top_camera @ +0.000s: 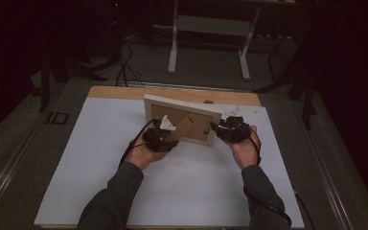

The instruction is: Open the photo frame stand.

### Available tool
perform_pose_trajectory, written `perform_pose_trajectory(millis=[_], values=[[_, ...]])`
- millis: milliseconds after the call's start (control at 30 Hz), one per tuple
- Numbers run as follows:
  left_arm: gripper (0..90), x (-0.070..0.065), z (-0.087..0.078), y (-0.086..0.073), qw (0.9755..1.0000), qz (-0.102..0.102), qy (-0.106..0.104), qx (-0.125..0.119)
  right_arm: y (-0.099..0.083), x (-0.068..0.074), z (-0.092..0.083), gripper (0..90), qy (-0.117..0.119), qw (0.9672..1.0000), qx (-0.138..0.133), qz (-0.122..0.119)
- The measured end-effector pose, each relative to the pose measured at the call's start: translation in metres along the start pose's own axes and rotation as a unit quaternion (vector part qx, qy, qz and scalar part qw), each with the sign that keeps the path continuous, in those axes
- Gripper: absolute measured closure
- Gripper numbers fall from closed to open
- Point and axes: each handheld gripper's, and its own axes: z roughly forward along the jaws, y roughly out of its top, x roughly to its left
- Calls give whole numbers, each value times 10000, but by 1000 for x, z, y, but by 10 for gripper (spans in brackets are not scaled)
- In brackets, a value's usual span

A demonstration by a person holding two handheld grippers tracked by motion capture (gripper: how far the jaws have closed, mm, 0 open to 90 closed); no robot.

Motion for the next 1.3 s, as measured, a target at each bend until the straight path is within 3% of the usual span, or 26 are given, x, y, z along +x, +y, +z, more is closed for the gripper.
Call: perform_pose_trajectory(millis=[1300], values=[[737, -12, 0, -14, 9999, 9, -81, -91, -16, 27, -16, 622, -240, 9983, -98, -516]])
